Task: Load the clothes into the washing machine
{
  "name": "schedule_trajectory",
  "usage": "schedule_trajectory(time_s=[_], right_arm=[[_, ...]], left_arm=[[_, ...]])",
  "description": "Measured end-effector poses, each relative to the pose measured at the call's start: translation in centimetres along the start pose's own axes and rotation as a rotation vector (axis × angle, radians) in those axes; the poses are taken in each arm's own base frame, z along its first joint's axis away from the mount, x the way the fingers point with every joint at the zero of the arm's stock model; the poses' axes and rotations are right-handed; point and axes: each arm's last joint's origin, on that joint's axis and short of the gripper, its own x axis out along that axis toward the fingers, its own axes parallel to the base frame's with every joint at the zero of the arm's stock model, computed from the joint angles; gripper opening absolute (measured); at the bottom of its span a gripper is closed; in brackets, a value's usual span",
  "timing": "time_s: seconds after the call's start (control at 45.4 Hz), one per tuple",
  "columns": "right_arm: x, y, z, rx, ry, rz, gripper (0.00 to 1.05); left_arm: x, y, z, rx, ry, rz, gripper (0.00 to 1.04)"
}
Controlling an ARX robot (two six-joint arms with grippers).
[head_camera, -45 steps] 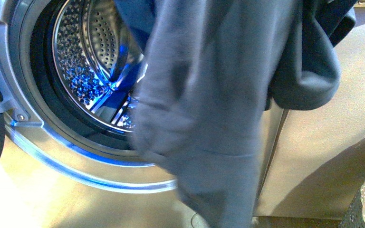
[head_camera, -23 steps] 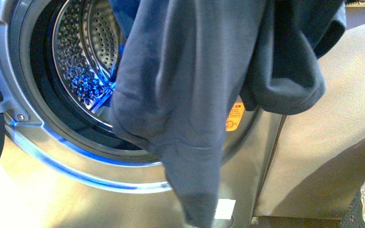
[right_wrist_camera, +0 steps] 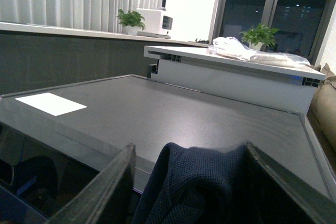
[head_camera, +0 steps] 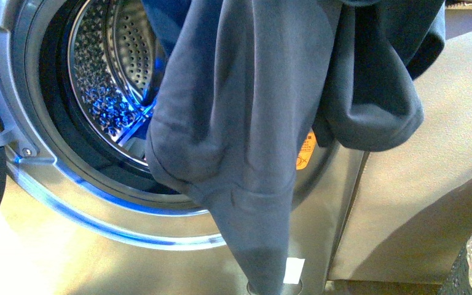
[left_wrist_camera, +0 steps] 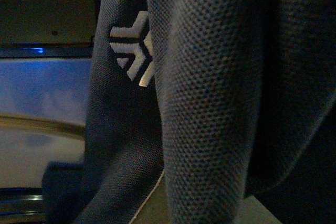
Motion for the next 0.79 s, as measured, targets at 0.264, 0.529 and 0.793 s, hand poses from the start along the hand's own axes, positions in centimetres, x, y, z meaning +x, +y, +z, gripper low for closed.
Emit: schedule_trajectory(time_s=[0.264, 0.529, 0.793], right_arm=[[-0.2, 0.0, 0.3, 0.001, -0.010, -0.001, 0.99], [-0.3, -0.1, 0.4, 0.001, -0.012, -0.002, 0.97], [-0.6, -0.4, 1.4, 0.052, -0.131, 0.123, 0.97]], left_arm=[[-1.6, 2.5, -0.2, 0.011, 0.000, -0.010, 0.05], [-3.5, 5.0, -1.5, 0.039, 0.018, -0.022, 0.05], [-4.8, 8.1, -3.9, 0.066, 0.073, 0.029, 0.05]])
